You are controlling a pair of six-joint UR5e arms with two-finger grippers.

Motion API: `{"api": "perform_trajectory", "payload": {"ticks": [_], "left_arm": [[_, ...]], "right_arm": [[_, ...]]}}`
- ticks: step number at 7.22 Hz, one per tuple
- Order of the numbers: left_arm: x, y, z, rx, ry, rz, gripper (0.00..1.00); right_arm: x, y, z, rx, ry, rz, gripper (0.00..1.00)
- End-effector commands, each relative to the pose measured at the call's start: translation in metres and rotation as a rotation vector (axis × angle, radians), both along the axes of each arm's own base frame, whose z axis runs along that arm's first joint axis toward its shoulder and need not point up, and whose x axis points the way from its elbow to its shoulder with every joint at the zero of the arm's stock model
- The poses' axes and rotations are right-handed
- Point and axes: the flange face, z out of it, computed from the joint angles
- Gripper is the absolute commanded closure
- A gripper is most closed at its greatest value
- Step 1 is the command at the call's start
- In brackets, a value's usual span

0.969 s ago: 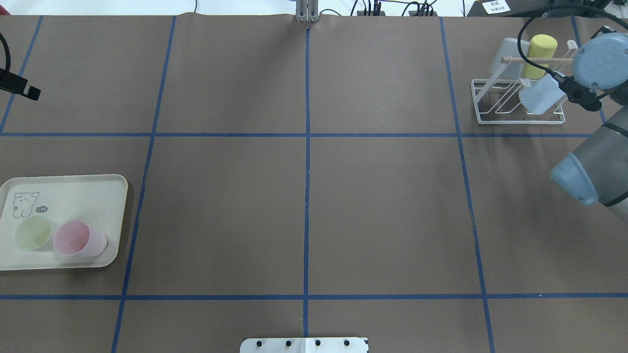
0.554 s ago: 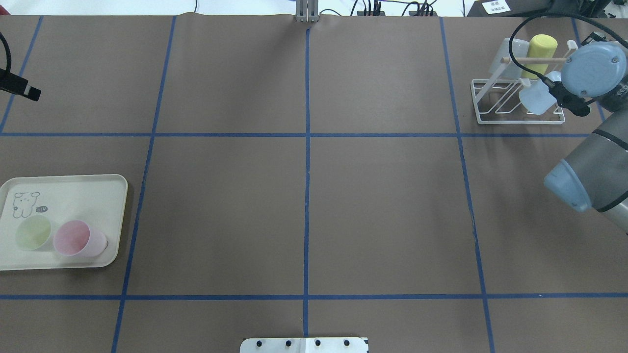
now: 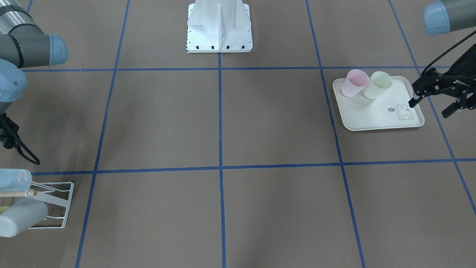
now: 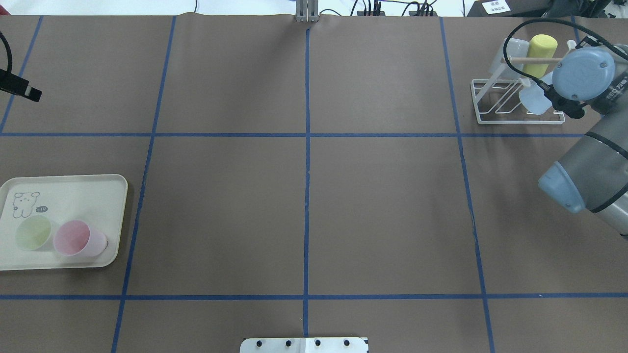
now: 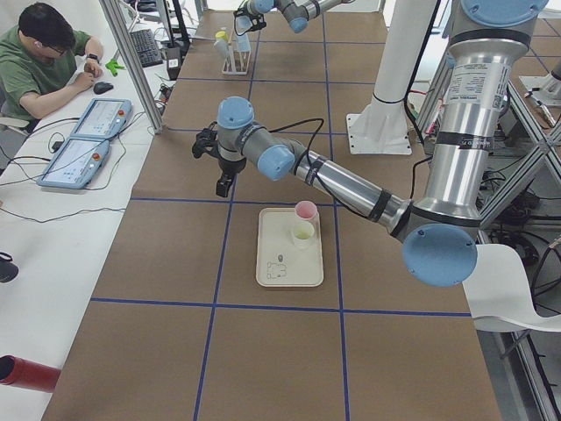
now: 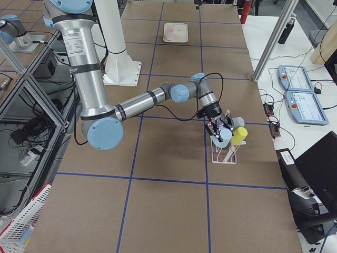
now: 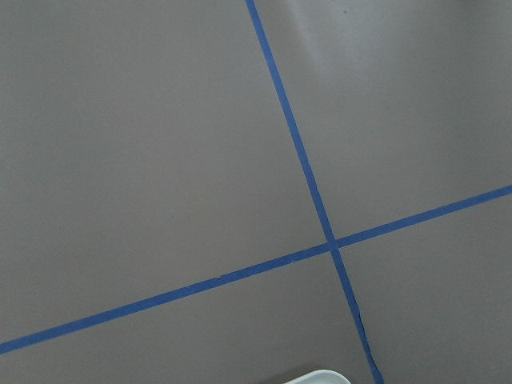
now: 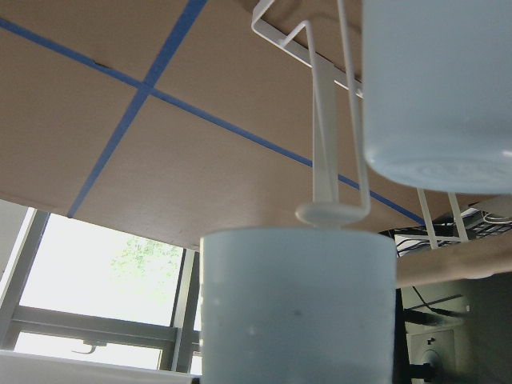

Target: Transfer IKEA cup to right arm and place on rack

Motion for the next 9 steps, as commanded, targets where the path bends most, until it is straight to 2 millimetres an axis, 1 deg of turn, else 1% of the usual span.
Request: {"api": "perform_trajectory", "payload": {"ticks": [1, 3, 5, 6, 9], "left_arm": [[0.001, 0.000, -0.001, 0.000, 0.000, 0.000, 0.00], [0.001, 0.000, -0.001, 0.000, 0.000, 0.000, 0.00], [0.002, 0.000, -0.001, -0.002, 0.001, 0.001, 0.00], [0.002, 0.000, -0.002, -0.007, 0.004, -0.005, 0.00], [0.002, 0.000, -0.002, -0.013, 0.006, -0.008, 0.00]], "right_arm": [[-0.004, -0.001, 0.004, -0.004, 0.004, -0.004, 0.65], [-0.008, -0.008, 0.020, 0.023, -0.013, -0.004, 0.60], [-0.009, -0.009, 0.021, 0.027, -0.017, -0.003, 0.54], [-0.010, -0.009, 0.021, 0.027, -0.017, -0.004, 0.50], [-0.013, -0.008, 0.021, 0.025, -0.015, -0.014, 0.21]]}}
